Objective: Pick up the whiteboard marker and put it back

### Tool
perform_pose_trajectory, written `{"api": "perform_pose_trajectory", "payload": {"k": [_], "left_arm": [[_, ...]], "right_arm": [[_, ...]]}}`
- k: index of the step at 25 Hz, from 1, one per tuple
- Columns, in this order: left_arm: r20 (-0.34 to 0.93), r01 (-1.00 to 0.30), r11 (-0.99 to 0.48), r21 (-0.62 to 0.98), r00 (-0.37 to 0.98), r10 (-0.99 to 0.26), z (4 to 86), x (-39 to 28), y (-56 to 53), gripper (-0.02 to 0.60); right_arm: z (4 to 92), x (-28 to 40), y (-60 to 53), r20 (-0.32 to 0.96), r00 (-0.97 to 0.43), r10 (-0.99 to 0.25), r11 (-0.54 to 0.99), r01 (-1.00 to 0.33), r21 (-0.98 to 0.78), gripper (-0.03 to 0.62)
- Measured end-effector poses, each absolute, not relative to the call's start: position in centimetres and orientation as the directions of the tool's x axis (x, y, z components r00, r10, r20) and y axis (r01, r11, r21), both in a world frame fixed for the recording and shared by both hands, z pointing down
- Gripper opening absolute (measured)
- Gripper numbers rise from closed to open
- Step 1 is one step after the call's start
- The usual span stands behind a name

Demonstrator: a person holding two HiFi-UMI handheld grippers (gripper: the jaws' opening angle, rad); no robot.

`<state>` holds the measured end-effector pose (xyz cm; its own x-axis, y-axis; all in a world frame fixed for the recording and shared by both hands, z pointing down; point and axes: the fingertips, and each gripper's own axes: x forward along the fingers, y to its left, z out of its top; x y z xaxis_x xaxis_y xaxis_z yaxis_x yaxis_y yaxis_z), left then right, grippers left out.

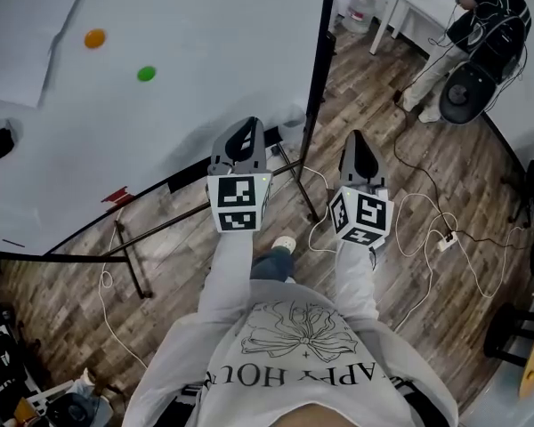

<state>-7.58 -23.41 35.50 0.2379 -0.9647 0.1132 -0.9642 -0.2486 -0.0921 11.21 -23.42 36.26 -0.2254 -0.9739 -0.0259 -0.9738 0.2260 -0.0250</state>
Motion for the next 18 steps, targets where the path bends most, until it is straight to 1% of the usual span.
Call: {"api": "perform_pose_trajectory", "payload": {"k": [8, 18], "left_arm": [[0.072, -0.975, -0.208, -0.075, 0.203, -0.977, 34.2, -8.9, -21.2, 0.011], [0.065, -0.972, -0.221, -0.086, 0.216, -0.974, 33.6, -8.4, -20.5, 0.011]], "right_arm": [[34.9, 10.1, -22.3, -0.049, -0.248, -0.967, 0.249, -0.968, -0.015, 0.002], [34.8, 9.7, -21.8, -0.047, -0.256, -0.966, 0.257, -0.967, -0.007, 0.003]]}}
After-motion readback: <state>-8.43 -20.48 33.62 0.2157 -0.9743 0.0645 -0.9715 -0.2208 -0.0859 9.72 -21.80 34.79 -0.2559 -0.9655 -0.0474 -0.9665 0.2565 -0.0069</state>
